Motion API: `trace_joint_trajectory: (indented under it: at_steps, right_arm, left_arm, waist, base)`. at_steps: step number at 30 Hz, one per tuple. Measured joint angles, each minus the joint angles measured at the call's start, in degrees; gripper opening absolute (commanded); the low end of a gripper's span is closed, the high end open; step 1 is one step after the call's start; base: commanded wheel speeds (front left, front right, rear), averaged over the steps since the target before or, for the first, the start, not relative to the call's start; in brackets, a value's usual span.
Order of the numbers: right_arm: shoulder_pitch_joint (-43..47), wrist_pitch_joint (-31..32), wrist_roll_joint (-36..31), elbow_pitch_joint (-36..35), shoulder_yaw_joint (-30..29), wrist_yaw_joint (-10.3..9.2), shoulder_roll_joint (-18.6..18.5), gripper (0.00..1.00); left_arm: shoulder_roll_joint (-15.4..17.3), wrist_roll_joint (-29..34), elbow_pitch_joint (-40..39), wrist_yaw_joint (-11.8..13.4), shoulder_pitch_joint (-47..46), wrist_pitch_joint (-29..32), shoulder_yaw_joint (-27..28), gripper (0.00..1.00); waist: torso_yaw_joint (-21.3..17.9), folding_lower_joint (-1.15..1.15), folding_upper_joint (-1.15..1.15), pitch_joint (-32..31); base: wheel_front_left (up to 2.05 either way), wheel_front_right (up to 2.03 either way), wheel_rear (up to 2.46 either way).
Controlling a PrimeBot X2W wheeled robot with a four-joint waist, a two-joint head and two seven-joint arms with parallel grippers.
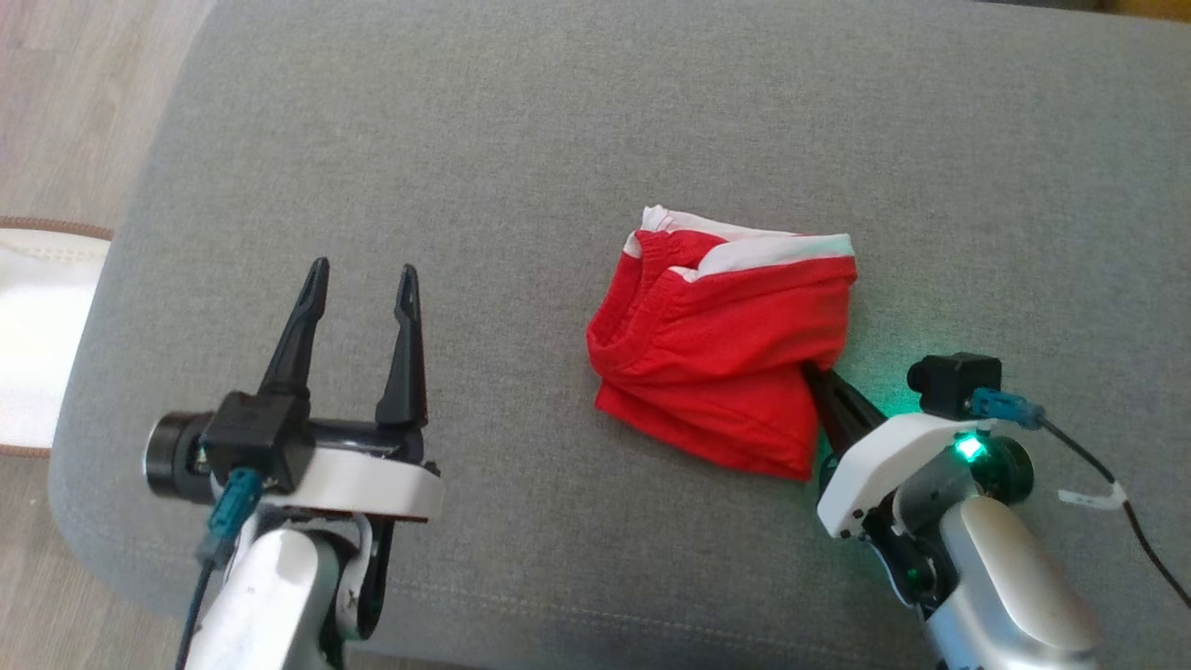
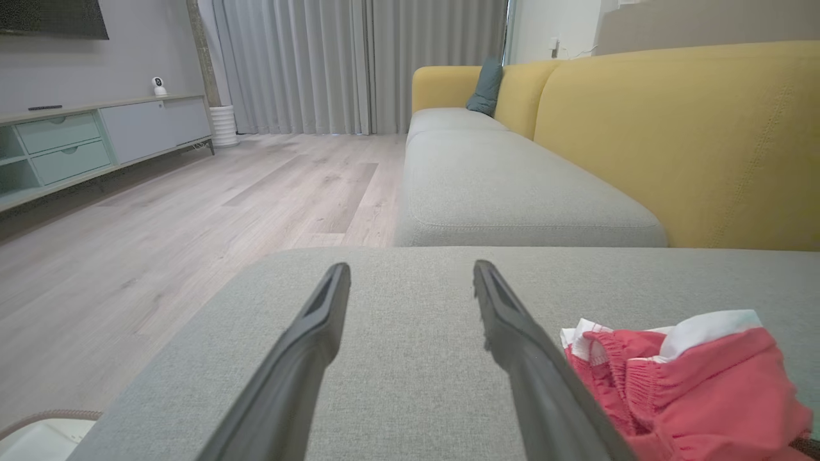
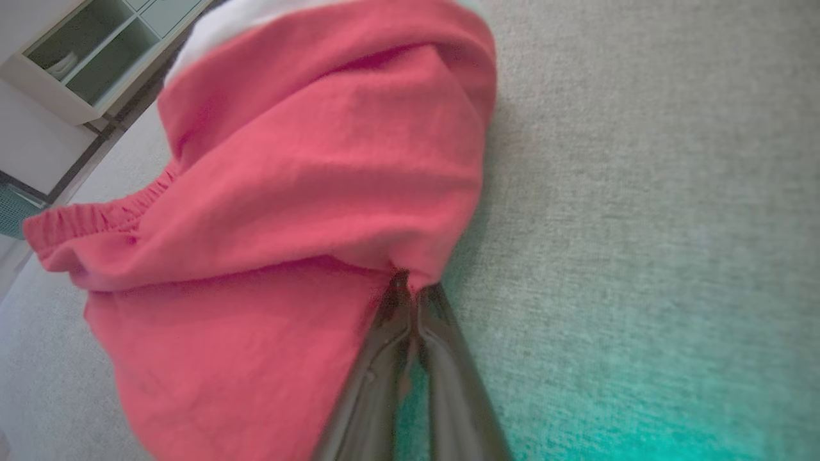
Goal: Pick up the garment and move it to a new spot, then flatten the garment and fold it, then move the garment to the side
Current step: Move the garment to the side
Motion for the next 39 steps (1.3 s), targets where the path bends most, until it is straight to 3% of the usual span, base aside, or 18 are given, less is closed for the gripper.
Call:
trace_joint_trajectory:
  at_steps: [7, 13, 28, 34, 39]
  right_arm:
    - [0.64, -0.48, -1.03, -1.42, 1.47, 0.0, -1.93, 0.0]
    - [2.91, -0.09, -1.03, -3.91, 3.49, 0.0, -4.88, 0.0]
    - [-3.2, 2.79, -1.19, -9.48, 6.54, 0.0, -18.28, 0.0]
    - [-10.14, 2.97, -0.96, -8.75, 2.86, 0.0, -23.88, 0.0]
    - [-13.56, 3.13, -1.04, -7.94, -0.75, 0.0, -27.7, 0.0]
  left_arm:
    - [-0.64, 1.86, -1.02, -1.3, 0.35, -0.01, 2.07, 1.0]
    - [-0.85, 2.6, -1.22, -2.48, 2.55, -0.01, 3.32, 1.0]
    - [-0.81, 4.26, -1.96, -5.33, 1.98, -0.01, 4.64, 1.0]
    - [-0.68, 4.57, -2.02, -6.32, 0.05, -0.02, 4.24, 1.0]
    - [-0.13, 5.56, -2.02, -6.98, -2.85, -0.02, 3.2, 1.0]
  waist:
    - [-0.75, 0.0, 0.0, -1.36]
    - [-3.62, 0.0, 0.0, -2.56]
    - [-18.51, 0.0, 0.0, -1.77]
    - [-24.25, 0.0, 0.0, 0.61]
    - [-26.67, 0.0, 0.0, 3.95]
  base:
    - [0.0, 0.0, 0.0]
    - [0.0, 0.0, 0.0]
    - [0.0, 0.0, 0.0]
    - [0.0, 0.0, 0.0]
    - [0.0, 0.0, 0.0]
